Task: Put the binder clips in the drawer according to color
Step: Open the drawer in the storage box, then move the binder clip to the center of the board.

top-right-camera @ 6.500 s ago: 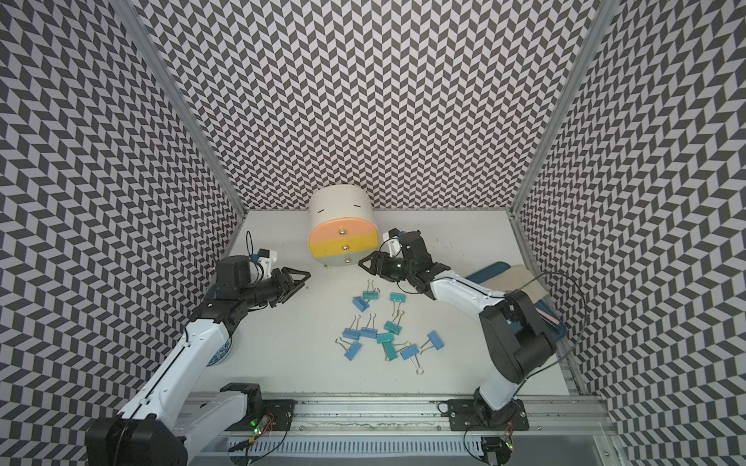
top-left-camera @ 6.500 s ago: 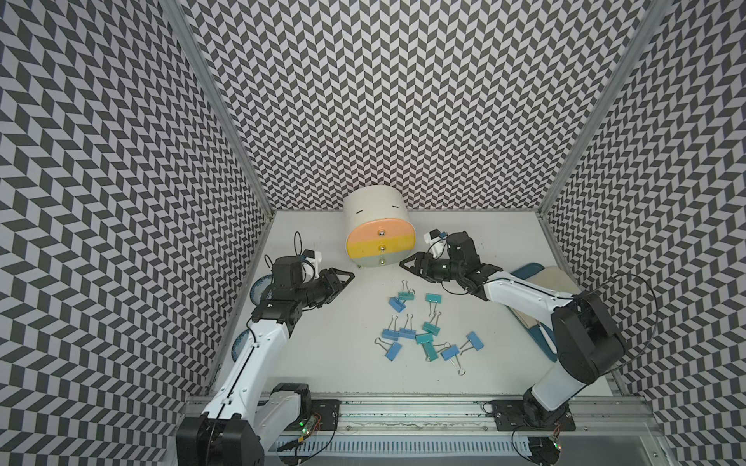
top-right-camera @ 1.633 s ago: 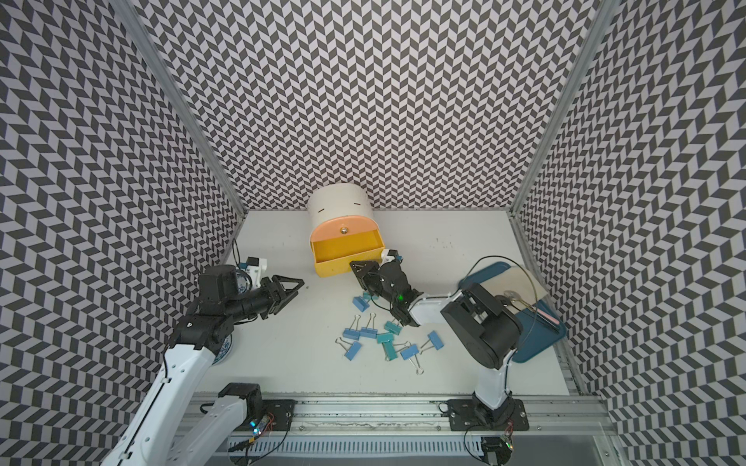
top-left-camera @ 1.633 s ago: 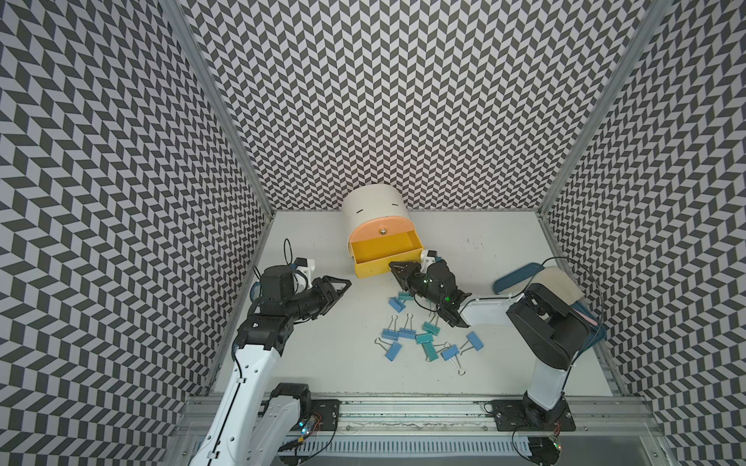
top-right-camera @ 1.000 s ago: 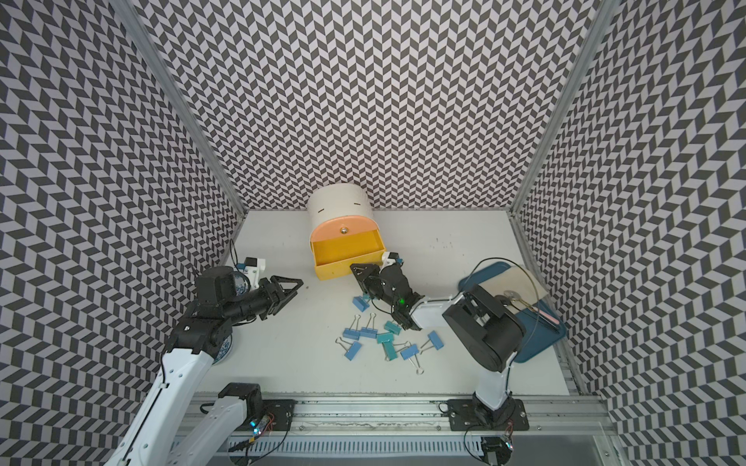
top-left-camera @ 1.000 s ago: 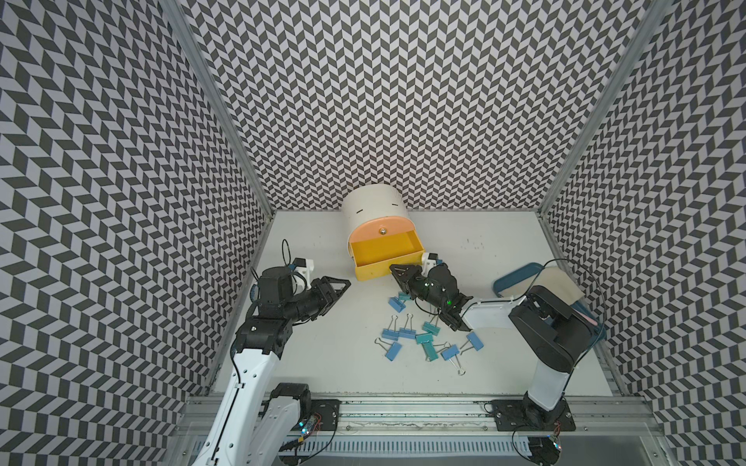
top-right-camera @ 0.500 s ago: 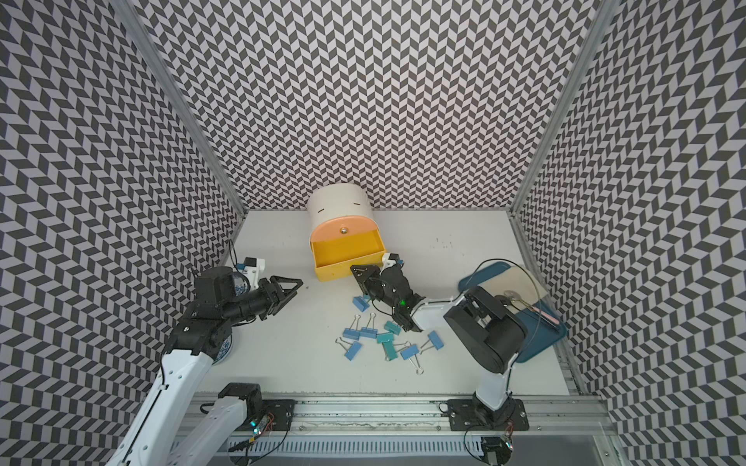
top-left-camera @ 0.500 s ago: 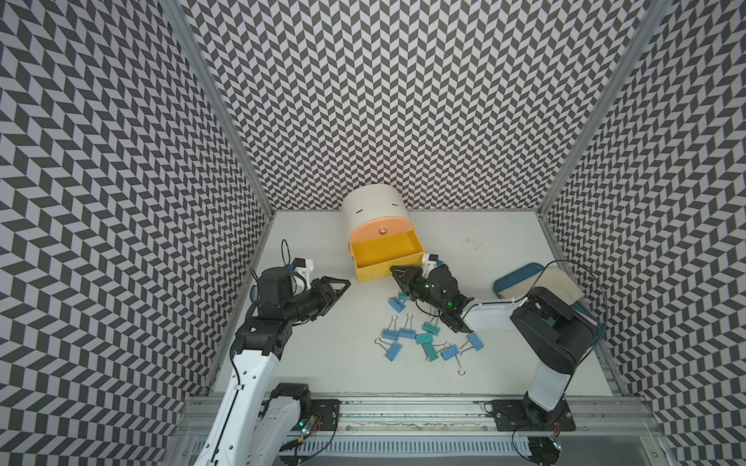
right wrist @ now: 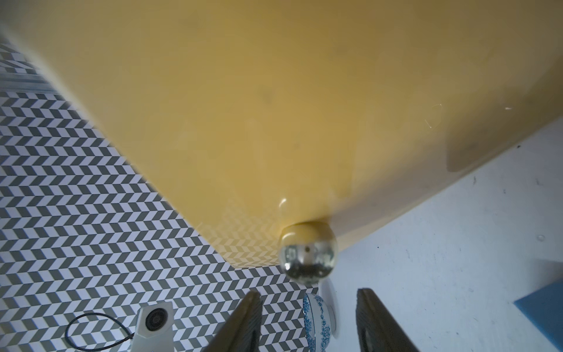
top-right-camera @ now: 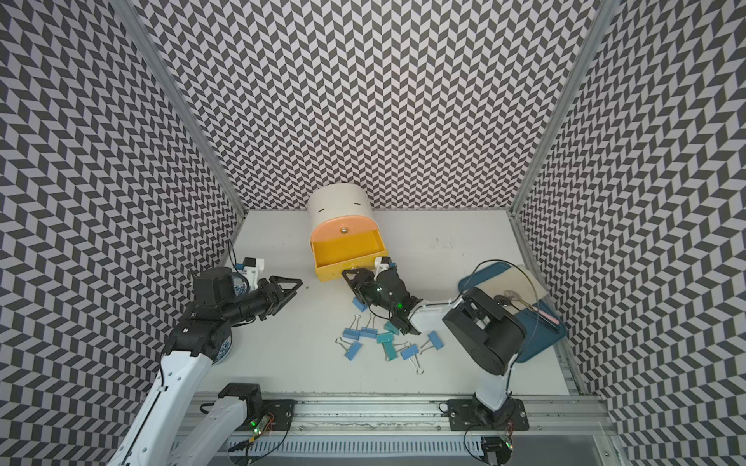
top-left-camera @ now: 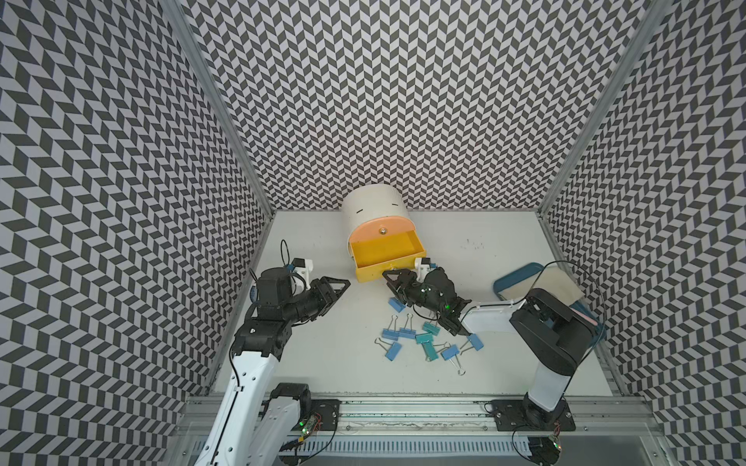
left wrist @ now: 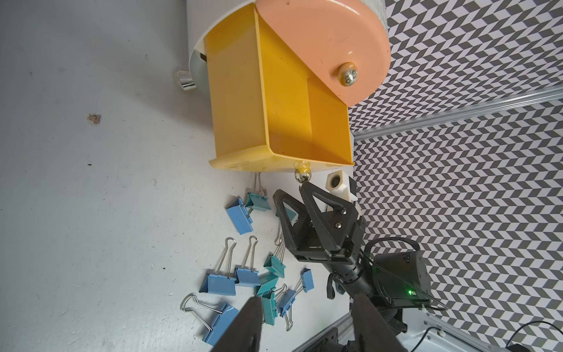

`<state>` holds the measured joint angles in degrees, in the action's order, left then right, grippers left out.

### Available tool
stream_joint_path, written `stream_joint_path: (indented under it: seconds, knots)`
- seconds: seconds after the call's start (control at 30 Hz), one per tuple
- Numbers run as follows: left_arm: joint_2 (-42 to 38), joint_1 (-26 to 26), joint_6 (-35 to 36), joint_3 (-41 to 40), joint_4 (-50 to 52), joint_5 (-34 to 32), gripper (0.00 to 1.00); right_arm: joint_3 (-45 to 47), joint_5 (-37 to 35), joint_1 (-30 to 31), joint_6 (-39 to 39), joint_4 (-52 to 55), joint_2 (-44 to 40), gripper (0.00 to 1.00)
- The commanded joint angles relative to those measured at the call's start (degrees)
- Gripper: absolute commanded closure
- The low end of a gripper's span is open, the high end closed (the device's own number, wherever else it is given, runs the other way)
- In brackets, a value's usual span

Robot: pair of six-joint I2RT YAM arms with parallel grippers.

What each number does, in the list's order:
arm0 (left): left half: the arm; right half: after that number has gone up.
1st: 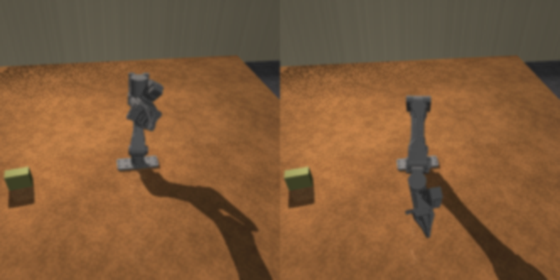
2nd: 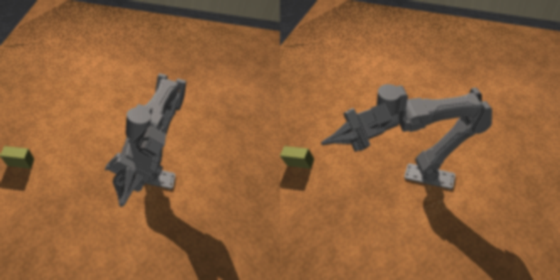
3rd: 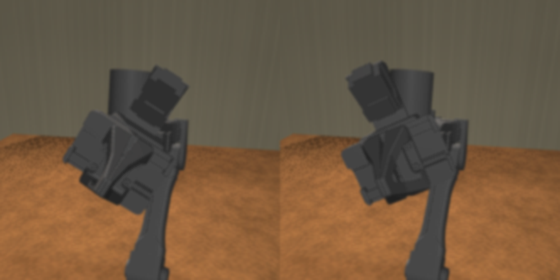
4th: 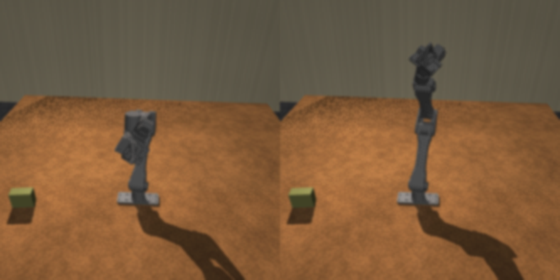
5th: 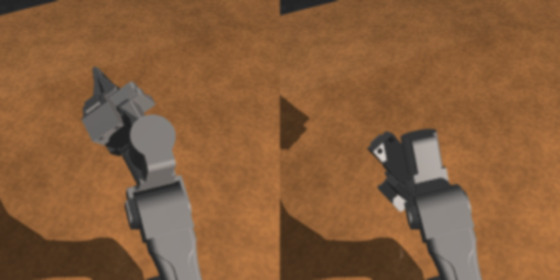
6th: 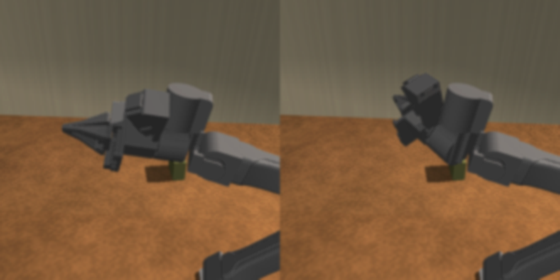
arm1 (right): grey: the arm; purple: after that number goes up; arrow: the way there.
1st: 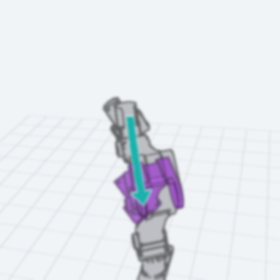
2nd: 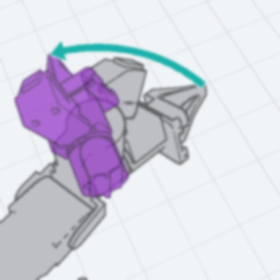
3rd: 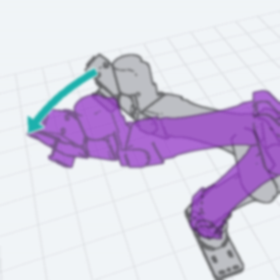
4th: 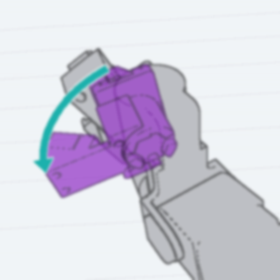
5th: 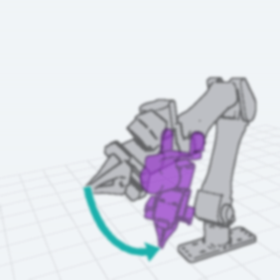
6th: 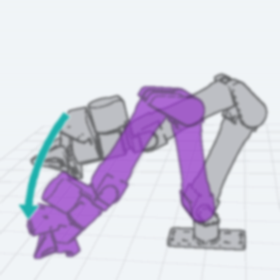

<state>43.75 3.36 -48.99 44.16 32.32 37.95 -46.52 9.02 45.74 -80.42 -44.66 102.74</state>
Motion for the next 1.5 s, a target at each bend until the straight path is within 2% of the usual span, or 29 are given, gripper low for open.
stream_joint_path:
  seconds: [0.0,0.17,0.37,0.6,0.8,0.97,1.1,1.47]
  knots:
    - [-0.86,0.07,0.13,0.84,0.4,-0.91,0.48,1.24,0.69,0.32,3.52,0.44,-4.42,0.43]
    - [-0.72,0.07,0.37,0.91,-0.06,-1.64,0.48,1.62,1.46,0.31,8.4,6.71,-8.97,0.42]
    - [-0.67,0.07,2.24,-0.07,1.09,-3.94,0.45,-0.4,1.52,0.05,19.27,21.79,-15.72,0.43]
    - [-1.97,0.07,4.68,-4.35,2.22,-6.39,0.43,-4.76,-4.5,-0.12,34.38,44.93,-21.44,0.42]
    - [-3.98,0.16,4.78,-10.3,0.92,-6.46,0.42,-6.27,-12.51,-0.21,40.77,60.99,-21.97,0.37]
    - [-6.09,0.16,5.24,-14.46,0.91,-6.53,0.41,-4.32,-15.9,-0.59,43.06,65.02,-22.05,0.33]
    - [-7.66,0.16,3.85,-16.36,-0.04,-5.96,0.41,-2.08,-15.69,-2.91,43.68,64.18,-21.42,0.3]
    - [-7.27,0.25,4.26,-13.72,1.39,-6.02,0.41,-2.75,-16.84,-6.7,44.83,59.88,-15.5,0.26]
